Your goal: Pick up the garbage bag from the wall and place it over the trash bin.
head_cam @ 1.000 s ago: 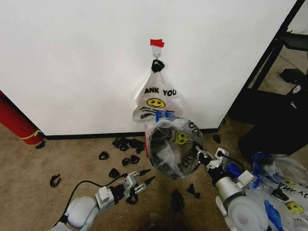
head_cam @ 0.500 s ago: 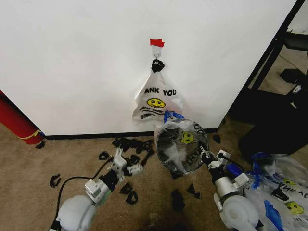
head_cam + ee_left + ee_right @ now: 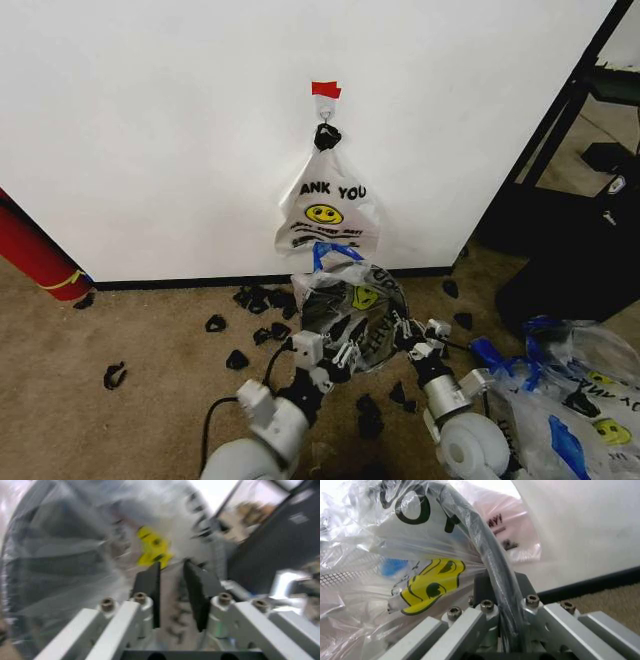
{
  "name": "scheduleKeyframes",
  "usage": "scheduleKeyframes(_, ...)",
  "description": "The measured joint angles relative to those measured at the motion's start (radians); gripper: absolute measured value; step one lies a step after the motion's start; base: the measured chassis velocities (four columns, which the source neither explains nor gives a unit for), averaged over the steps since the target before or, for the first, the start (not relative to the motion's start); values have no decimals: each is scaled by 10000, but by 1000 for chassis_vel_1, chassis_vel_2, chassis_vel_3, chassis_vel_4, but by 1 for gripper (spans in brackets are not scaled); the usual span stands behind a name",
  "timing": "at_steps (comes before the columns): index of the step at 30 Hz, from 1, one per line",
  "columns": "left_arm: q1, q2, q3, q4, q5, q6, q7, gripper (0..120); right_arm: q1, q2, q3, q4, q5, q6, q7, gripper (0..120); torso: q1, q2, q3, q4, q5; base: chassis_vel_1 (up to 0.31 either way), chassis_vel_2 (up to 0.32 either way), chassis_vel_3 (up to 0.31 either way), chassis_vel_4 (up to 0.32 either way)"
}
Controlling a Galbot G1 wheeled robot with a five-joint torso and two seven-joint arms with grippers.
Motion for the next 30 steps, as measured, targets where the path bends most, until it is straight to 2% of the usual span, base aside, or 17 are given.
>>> scheduleKeyframes(1, 0, 0, 0, 0, 0, 0, 0, 15, 0, 0, 0, 0, 0, 0, 0, 0, 0, 0, 0, 0, 0, 0, 0, 0, 0)
scheduleKeyframes(5, -889, 90, 500, 269, -346, 646, -1179, 0, 246, 40, -93, -294, -229, 274, -324, 0, 0, 0, 0, 2, 0, 0, 0, 0, 0)
scheduleKeyframes(7, -1379, 36, 751, 348, -716, 977, -1834, 0, 319, 57, -147, -402, -358, 357, -482, 0, 0, 0, 0, 2, 0, 0, 0, 0, 0)
scheduleKeyframes(9, -1431, 25, 774, 356, -761, 1015, -1911, 0, 324, 58, -153, -410, -371, 362, -493, 0, 0, 0, 0, 2, 0, 0, 0, 0, 0)
scheduleKeyframes(13, -2486, -224, 1362, 643, -1469, 1383, -3525, 0, 393, 111, -313, -431, -508, 377, -534, 0, 0, 0, 0, 0, -1, 0, 0, 0, 0)
scheduleKeyframes(15, -2621, -247, 1471, 713, -1497, 1396, -3740, 0, 401, 119, -331, -431, -526, 376, -528, 0, 0, 0, 0, 1, -1, 0, 0, 0, 0)
scheduleKeyframes(19, -3317, -124, 2256, 1090, -1318, 1721, -4888, 0, 373, 151, -435, -373, -732, 363, -422, 0, 0, 0, 1, 1, -1, 0, 0, 0, 0)
scheduleKeyframes(25, -3666, 132, 2705, 1451, -571, 2098, -5375, 0, 140, 165, -434, -94, -922, 365, -369, 0, 0, 0, 1, 1, -2, 0, 0, 0, 0)
scheduleKeyframes(30, -3733, 172, 2742, 1534, -403, 2393, -5592, 0, -54, 182, -428, 96, -1078, 367, -330, 0, 0, 0, 0, 1, -2, 0, 0, 0, 0)
